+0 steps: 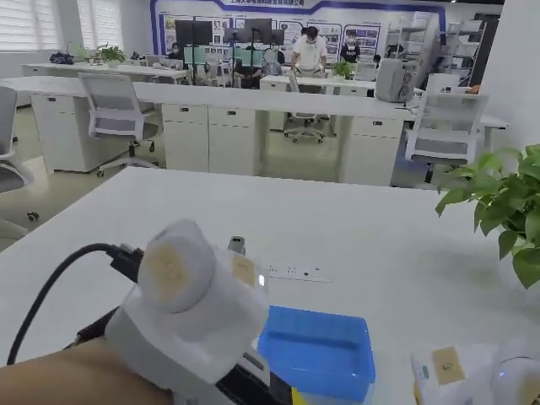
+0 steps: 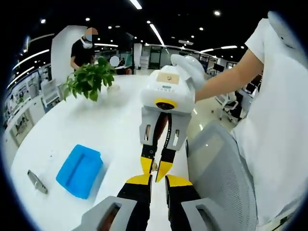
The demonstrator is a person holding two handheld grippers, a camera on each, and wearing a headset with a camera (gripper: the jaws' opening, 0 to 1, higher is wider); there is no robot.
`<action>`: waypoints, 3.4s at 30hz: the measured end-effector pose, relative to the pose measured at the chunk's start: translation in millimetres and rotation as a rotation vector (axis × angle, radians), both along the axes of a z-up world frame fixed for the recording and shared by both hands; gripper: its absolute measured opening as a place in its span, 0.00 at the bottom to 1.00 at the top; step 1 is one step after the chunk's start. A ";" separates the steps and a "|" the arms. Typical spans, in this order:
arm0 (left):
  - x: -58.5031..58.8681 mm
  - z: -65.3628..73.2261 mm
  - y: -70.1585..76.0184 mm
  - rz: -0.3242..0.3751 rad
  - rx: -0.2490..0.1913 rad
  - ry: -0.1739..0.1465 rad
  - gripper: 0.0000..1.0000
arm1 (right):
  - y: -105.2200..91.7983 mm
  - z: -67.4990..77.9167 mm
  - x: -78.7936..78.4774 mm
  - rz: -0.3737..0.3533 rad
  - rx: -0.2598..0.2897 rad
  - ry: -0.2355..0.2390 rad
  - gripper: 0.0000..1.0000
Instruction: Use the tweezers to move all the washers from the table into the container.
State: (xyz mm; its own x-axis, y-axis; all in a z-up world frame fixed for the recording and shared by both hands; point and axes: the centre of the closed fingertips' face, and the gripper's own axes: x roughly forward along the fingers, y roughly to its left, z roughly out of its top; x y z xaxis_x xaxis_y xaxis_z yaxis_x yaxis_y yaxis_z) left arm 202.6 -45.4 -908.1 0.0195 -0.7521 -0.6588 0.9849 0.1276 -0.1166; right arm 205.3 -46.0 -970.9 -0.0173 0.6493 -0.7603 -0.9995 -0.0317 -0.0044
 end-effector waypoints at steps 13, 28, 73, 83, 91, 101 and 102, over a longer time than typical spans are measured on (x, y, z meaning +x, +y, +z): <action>-2.6 -48.4 -7.4 -0.025 0.174 0.040 0.06 | -11.6 -33.5 0.5 0.128 -0.206 -0.055 0.04; 2.5 -86.3 3.1 0.050 0.257 0.124 0.00 | -13.5 -55.5 7.9 0.172 -0.360 -0.126 0.03; 53.8 -174.8 33.9 0.018 0.619 -0.086 0.00 | -76.2 7.4 17.2 -0.993 0.413 0.097 0.42; 70.1 -168.7 48.3 0.200 0.559 -0.113 0.27 | -99.6 5.2 10.1 -1.009 0.324 -0.027 0.51; 62.9 -153.8 75.2 0.479 0.387 -0.044 0.50 | -103.1 5.0 6.8 -1.016 0.317 -0.048 0.68; 45.3 -107.4 104.4 0.800 0.121 -0.034 0.85 | -111.0 5.1 9.5 -1.081 0.377 -0.062 0.86; 40.9 -101.9 106.3 0.827 0.098 -0.036 0.88 | -111.6 3.2 9.8 -1.086 0.376 -0.063 0.89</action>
